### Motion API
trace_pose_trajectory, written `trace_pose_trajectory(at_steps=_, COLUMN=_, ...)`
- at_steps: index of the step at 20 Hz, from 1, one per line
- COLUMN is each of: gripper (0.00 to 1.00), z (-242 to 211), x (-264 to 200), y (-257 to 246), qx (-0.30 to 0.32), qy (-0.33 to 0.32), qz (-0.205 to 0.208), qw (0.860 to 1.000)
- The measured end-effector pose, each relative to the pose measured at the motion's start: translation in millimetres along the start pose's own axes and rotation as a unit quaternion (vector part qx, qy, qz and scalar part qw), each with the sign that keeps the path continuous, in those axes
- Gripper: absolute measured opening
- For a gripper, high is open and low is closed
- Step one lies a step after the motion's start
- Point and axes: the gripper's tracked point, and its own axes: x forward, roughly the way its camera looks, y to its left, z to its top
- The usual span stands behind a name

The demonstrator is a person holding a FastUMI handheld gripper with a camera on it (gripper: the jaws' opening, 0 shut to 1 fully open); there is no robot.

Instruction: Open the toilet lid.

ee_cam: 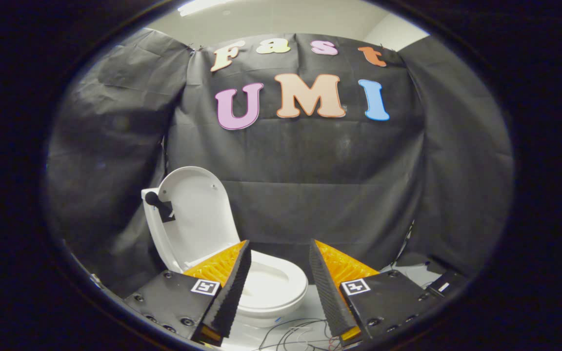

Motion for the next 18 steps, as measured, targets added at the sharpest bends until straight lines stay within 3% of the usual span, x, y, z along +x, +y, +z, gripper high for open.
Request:
trace_pose_trajectory(at_steps=6, gripper=0.74, z=18, x=-32, y=2, qx=-0.002, qy=-0.051, qz=0.005, qw=0.999)
trace_pose_trajectory(at_steps=12, gripper=0.74, z=11, x=-27, y=3, qx=-0.005, qy=-0.035, qz=0.005, qw=0.999)
trace_pose_trajectory(at_steps=17, gripper=1.0, z=12, x=-31, y=3, qx=-0.003, qy=-0.034, qz=0.004, qw=0.999)
trace_pose_trajectory(at_steps=18, gripper=1.0, z=12, x=-31, y=4, qx=-0.002, qy=-0.034, qz=0.004, qw=0.999)
